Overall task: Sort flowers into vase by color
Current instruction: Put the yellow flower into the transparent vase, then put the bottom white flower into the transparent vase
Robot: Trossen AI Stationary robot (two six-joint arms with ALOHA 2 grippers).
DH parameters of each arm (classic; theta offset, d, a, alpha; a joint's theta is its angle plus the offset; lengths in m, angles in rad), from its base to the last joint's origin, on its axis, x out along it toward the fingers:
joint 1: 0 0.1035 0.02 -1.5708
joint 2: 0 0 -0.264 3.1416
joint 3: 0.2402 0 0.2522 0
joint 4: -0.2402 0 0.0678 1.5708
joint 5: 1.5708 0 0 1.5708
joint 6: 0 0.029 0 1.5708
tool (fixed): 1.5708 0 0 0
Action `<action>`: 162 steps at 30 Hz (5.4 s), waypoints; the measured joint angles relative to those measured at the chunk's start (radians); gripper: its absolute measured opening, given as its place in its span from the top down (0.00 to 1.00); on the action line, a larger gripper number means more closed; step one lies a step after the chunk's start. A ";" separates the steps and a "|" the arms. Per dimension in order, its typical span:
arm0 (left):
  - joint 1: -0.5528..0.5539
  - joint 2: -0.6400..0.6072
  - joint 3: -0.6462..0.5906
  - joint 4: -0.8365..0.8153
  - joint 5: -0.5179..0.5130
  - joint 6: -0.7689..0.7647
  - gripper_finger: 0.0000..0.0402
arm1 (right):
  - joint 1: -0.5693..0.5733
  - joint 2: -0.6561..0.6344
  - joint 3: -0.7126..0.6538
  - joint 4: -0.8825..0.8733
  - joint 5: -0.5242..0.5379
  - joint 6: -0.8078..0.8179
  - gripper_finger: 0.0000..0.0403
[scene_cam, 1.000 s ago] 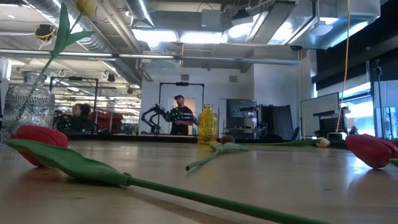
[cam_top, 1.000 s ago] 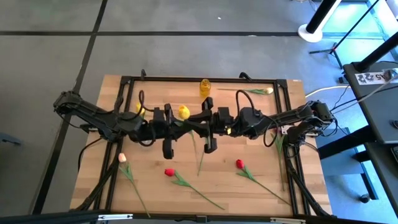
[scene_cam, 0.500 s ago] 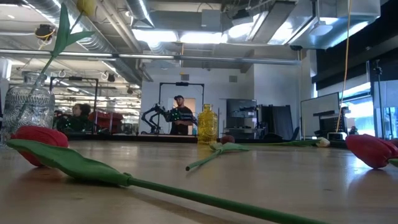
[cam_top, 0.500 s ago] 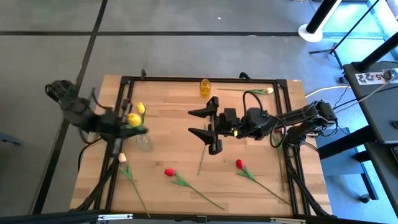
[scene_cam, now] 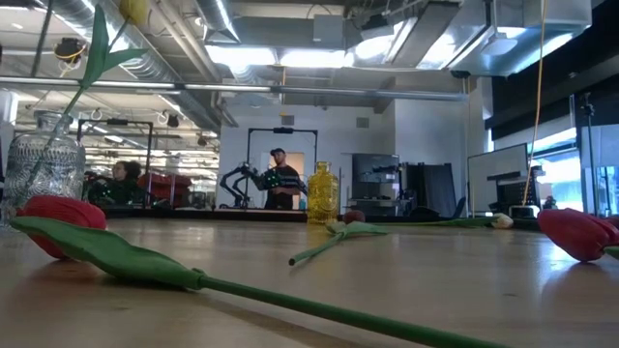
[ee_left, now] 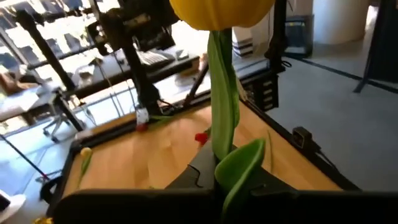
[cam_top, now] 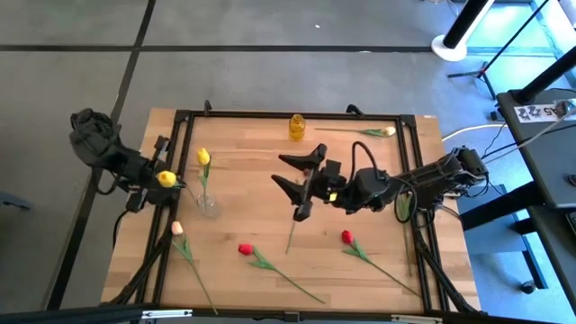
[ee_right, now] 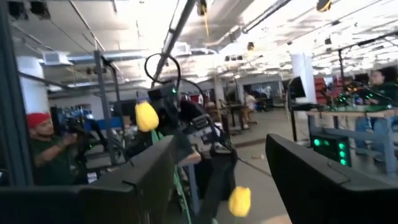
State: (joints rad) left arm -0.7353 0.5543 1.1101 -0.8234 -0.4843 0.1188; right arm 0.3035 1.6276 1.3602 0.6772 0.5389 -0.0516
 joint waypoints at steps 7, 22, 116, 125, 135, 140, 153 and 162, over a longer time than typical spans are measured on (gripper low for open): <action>0.000 -0.080 -0.199 0.195 -0.046 0.093 1.00 | 0.000 0.000 0.000 -0.031 -0.007 0.001 0.38; 0.000 -0.195 -0.298 0.144 -0.073 0.024 1.00 | 0.011 0.000 0.000 -0.077 0.029 0.028 0.38; -0.070 0.811 -0.479 -0.033 0.765 -2.207 0.63 | 0.024 -0.121 0.000 -1.022 0.017 0.362 0.38; -0.018 0.807 -0.565 0.144 0.760 -2.203 0.64 | 0.024 -0.121 0.000 -1.026 -0.016 0.362 0.38; -0.130 0.813 -0.504 0.188 0.623 -2.159 0.96 | 0.024 -0.121 0.000 -1.055 -0.014 0.362 0.38; -0.195 0.812 -0.433 0.204 0.557 -2.114 0.98 | 0.024 -0.121 0.000 -1.055 -0.010 0.362 0.38; -0.217 0.802 -0.100 0.202 -0.292 -1.435 1.00 | 0.024 -0.121 0.000 -1.055 0.020 0.357 0.38; -0.226 0.632 0.105 -0.019 -0.554 -0.969 1.00 | 0.024 -0.121 0.000 -1.091 0.159 0.334 0.38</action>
State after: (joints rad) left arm -0.9615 1.1868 1.2147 -0.8420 -1.0382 -0.8501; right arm 0.3271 1.5070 1.3598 -0.4139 0.6974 0.2825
